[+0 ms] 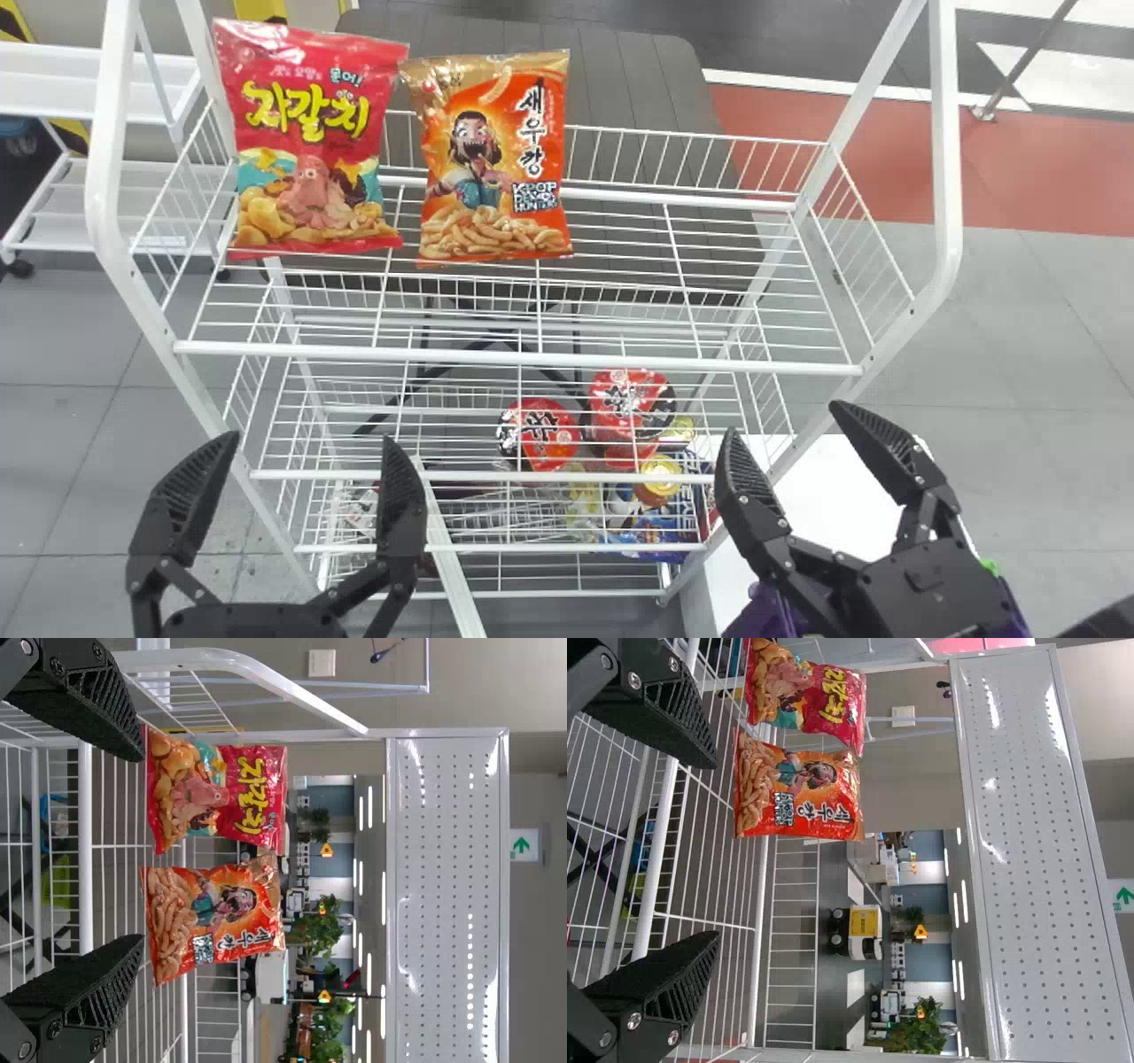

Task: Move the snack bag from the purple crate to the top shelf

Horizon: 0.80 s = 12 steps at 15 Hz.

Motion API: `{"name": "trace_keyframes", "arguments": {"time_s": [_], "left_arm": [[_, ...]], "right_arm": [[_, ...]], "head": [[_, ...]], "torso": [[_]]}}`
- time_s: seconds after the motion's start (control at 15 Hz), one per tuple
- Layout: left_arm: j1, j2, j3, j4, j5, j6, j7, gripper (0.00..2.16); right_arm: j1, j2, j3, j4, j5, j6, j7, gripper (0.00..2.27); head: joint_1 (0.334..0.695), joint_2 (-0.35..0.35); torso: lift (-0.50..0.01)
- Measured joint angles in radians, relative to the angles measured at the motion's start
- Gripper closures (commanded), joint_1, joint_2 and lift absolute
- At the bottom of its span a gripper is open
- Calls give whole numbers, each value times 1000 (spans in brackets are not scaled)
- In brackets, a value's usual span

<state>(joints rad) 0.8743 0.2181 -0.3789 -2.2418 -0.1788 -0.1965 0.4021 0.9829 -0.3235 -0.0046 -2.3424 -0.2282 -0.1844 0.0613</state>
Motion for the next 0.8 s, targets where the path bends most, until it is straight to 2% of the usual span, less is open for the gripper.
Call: {"name": "trace_keyframes", "arguments": {"time_s": [0.8], "left_arm": [[-2, 0, 0, 1, 2, -1, -2, 93]], "right_arm": [[-4, 1, -2, 11, 0, -12, -1, 147]], "head": [[695, -150]], "torso": [[-111]]}}
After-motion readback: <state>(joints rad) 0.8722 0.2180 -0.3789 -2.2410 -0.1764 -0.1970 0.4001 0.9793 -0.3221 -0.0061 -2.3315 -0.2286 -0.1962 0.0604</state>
